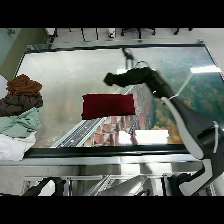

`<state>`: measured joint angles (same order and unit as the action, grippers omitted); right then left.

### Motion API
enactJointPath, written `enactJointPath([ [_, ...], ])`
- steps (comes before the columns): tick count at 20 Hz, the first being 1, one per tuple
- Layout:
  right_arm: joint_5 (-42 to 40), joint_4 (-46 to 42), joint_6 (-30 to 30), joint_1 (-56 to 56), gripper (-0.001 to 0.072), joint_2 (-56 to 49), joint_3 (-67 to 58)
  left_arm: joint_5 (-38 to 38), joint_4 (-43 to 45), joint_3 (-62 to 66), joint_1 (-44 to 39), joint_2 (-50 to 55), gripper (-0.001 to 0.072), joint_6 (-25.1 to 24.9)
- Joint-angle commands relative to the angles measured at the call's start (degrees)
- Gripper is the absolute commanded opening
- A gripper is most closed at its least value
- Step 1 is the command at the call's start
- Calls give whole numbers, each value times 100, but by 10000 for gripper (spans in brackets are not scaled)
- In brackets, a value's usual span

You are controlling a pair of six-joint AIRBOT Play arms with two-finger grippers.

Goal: Fold the shirts.

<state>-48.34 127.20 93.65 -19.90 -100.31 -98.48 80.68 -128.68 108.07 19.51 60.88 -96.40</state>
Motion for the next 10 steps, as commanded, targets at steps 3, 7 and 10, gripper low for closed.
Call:
enactJointPath([
  [3,-2288,-361,-428,1849,697,166,332,-527,-7,-1012,-33,-332,16,-24],
  [7,-2590,413,101,2094,697,-678,483,-621,-44,-1373,-35,-485,16,-17],
  [10,-2514,798,262,1958,697,-1224,481,-634,-44,-1506,-35,-601,16,-15],
])
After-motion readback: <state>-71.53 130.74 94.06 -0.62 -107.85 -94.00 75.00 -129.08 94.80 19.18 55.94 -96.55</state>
